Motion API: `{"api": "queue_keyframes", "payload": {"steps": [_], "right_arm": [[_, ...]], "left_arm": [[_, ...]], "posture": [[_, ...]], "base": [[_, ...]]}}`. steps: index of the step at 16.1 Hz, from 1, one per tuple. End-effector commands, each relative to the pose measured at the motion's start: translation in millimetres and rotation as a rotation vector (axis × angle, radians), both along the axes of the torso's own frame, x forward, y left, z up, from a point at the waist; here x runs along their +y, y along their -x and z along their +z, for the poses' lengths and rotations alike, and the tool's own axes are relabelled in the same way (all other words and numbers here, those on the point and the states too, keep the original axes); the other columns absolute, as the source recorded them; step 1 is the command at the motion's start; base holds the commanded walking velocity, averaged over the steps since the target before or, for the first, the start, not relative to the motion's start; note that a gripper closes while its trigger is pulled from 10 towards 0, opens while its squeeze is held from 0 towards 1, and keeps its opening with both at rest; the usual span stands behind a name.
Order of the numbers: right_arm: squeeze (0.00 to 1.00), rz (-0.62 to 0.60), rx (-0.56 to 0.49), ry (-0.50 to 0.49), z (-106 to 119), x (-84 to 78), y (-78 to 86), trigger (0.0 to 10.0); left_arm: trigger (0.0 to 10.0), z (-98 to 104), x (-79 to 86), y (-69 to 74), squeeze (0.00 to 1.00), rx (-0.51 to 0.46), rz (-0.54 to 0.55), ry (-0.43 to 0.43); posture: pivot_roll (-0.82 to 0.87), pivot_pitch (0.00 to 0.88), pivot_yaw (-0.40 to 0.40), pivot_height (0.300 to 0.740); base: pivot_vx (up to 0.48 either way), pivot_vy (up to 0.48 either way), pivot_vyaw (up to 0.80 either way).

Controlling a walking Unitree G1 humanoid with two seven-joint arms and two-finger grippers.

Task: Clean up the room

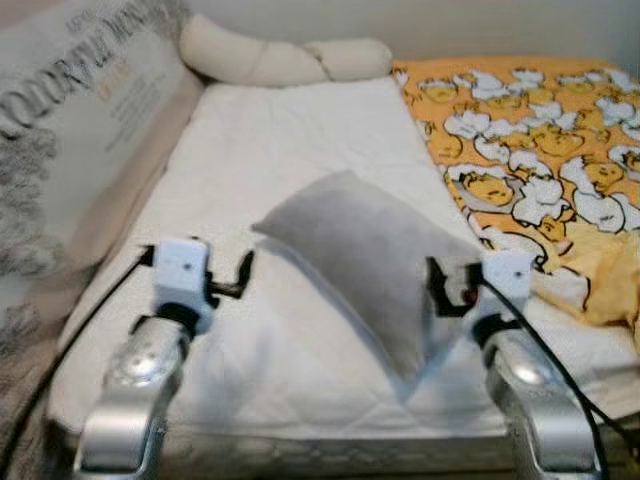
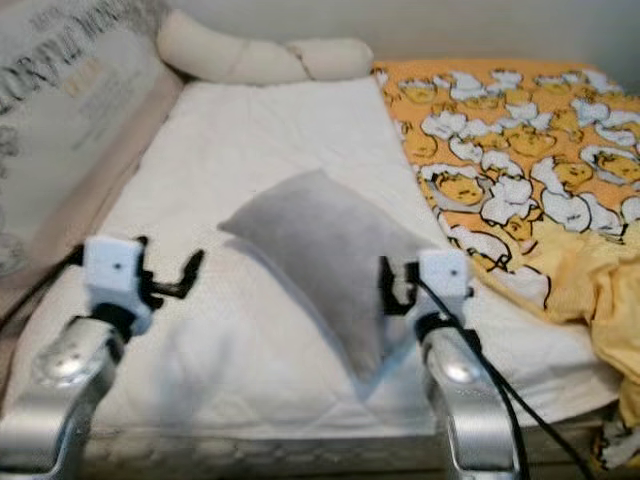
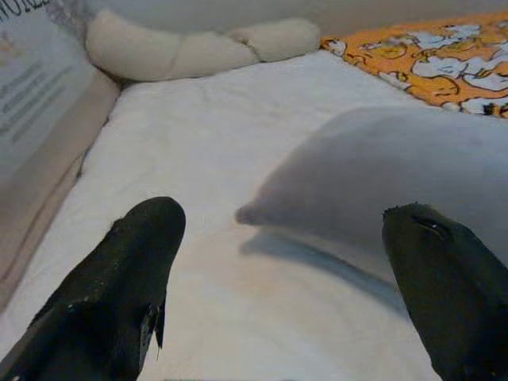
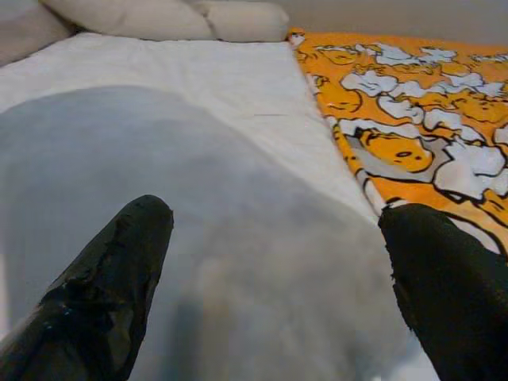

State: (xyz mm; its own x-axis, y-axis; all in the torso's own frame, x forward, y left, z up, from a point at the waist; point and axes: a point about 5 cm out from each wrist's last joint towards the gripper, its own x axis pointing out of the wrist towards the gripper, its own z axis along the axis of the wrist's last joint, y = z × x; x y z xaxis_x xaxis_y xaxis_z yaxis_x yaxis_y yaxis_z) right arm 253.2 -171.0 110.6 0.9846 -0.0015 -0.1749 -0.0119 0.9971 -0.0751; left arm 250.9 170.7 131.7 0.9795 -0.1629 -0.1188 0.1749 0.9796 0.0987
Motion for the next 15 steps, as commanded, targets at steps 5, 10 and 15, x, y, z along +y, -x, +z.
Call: {"api": "queue_keyframes", "payload": {"steps": [5, 10, 15], "right_arm": [[0.0, -0.03, -0.001, 0.022, -0.1, -9.2, 2.6, 10.0], [0.0, -0.031, -0.002, 0.019, -1.1, -10.3, 2.9, 10.0], [0.0, -0.103, 0.08, 0.058, -6.8, -37.9, -4.9, 10.0]], "left_arm": [[10.0, 0.5, -7.9, 0.2, 0.0, -0.007, -0.033, -0.002], [10.0, 0.7, -9.9, -1.9, 0.0, -0.009, -0.046, -0.005], [10.0, -2.6, -17.8, -13.1, 0.0, 0.023, -0.099, -0.016]], "posture": [[-0.01, 0.0, 0.042, 0.74], [-0.02, 0.0, 0.053, 0.74], [-0.04, 0.0, 0.072, 0.74]], "base": [[0.061, 0.0, 0.0], [0.0, 0.0, 0.0], [0.0, 0.0, 0.0]]}}
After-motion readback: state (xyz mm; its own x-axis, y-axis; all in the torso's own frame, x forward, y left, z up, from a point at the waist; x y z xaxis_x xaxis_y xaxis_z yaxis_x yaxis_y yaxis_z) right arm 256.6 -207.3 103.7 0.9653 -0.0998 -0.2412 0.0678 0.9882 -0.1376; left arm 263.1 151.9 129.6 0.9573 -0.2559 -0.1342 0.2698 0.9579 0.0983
